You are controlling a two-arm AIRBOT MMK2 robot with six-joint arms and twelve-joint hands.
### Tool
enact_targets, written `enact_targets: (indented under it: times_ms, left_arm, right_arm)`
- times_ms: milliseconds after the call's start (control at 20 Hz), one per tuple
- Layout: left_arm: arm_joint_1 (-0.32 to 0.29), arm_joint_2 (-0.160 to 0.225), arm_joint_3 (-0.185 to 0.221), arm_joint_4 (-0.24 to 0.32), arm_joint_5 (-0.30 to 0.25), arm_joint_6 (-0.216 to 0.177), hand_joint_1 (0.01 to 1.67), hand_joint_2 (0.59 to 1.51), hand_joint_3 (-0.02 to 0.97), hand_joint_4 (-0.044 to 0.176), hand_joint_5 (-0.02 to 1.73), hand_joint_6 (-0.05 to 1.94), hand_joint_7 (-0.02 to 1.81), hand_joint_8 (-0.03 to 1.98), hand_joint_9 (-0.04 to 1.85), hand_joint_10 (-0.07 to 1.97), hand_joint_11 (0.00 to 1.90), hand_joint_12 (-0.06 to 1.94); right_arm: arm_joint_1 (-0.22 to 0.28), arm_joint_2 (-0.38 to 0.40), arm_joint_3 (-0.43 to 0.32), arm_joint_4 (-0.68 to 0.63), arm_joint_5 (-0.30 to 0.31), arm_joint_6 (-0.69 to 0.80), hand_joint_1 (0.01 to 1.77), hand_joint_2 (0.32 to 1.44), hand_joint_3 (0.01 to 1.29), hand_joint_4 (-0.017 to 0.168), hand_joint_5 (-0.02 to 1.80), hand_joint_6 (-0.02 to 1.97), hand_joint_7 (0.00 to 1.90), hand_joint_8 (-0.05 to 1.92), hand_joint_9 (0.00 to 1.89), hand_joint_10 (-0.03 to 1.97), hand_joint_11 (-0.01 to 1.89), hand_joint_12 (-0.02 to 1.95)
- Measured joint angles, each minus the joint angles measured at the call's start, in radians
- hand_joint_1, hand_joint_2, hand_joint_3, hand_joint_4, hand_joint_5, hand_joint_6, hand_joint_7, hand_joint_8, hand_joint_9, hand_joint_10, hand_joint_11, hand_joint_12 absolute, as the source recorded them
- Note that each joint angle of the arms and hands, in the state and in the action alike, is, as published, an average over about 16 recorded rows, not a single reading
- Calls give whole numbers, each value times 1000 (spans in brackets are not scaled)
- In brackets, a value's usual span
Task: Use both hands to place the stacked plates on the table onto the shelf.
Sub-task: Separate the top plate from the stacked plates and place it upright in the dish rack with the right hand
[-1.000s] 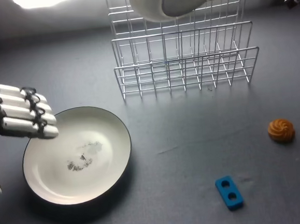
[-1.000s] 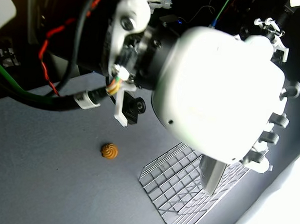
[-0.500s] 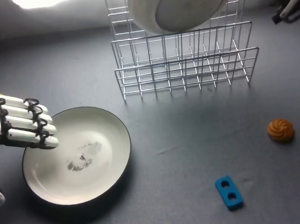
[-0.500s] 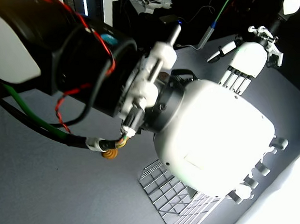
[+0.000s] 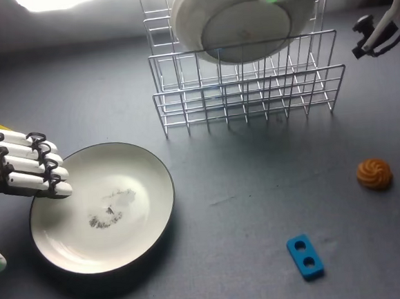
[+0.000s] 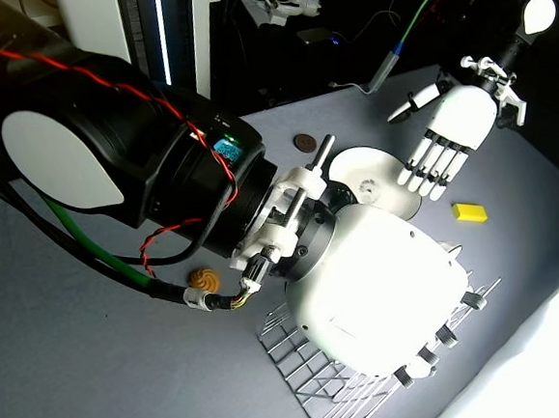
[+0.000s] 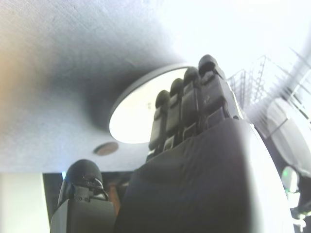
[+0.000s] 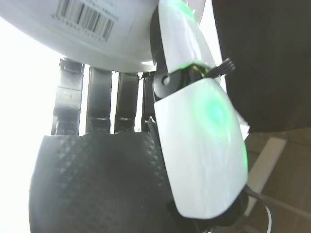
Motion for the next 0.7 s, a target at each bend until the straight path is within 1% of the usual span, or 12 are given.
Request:
enact_targets:
  times_ms: [200, 450, 650, 700]
  left_arm:
    - [9, -2, 6, -5, 4, 0, 20, 1086, 14, 3, 97, 20, 82, 18, 49, -5, 38, 51]
    - [16, -4, 9, -10, 5, 0, 19, 1084, 14, 3, 97, 20, 82, 18, 38, -12, 37, 61]
    - [19, -4, 11, -12, 4, -3, 19, 1084, 14, 3, 97, 19, 81, 18, 33, -15, 38, 69]
    - [19, -4, 11, -12, 4, -4, 19, 1084, 14, 3, 97, 19, 82, 18, 34, -15, 39, 71]
  right_arm:
    - [-32, -11, 19, 2, 21, -13, 1363, 1075, 16, -7, 790, 1064, 896, 1130, 796, 1393, 514, 1490]
    - [-59, -20, 35, 2, 39, -24, 1358, 1087, 16, -7, 775, 1075, 878, 1158, 774, 1389, 483, 1512]
    - [-73, -23, 43, 1, 44, -31, 1328, 1107, 16, -7, 759, 1101, 856, 1190, 742, 1243, 442, 1513]
    - [-75, -23, 43, 1, 45, -32, 1318, 1113, 16, -7, 753, 1107, 848, 1169, 732, 1200, 430, 1512]
